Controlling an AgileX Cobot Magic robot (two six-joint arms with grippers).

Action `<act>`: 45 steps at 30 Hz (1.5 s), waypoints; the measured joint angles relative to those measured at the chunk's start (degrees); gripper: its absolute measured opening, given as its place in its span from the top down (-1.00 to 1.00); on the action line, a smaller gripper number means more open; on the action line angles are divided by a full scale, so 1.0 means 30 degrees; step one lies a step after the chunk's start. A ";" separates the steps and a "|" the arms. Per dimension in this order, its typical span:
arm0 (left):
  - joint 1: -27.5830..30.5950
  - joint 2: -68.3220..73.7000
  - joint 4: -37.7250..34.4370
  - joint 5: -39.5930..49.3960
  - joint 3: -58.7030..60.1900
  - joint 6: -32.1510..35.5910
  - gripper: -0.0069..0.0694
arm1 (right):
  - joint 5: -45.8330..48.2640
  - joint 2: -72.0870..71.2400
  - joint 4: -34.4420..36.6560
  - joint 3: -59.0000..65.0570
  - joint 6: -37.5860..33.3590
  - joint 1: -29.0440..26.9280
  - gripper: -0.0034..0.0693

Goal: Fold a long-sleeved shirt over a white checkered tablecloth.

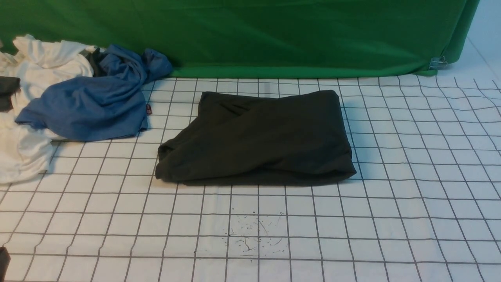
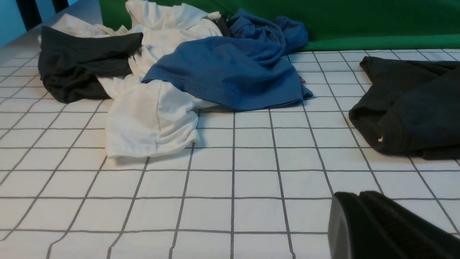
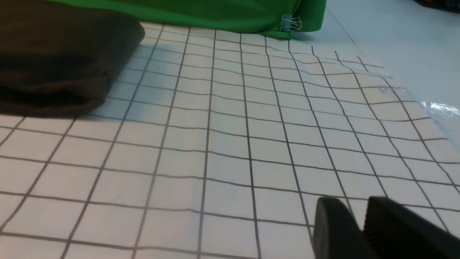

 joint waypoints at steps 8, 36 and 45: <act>0.0000 0.0000 0.0000 0.0000 0.0000 -0.0014 0.90 | -0.0002 0.0000 0.0000 0.0000 0.0000 0.0000 0.38; 0.0000 0.0000 0.0000 0.0000 0.0000 0.0147 0.90 | -0.0002 0.0000 0.0000 0.0000 0.0000 0.0000 0.25; 0.0000 0.0000 0.0000 0.0000 0.0000 0.0146 0.90 | -0.0002 0.0000 0.0000 0.0000 0.0000 0.0000 0.25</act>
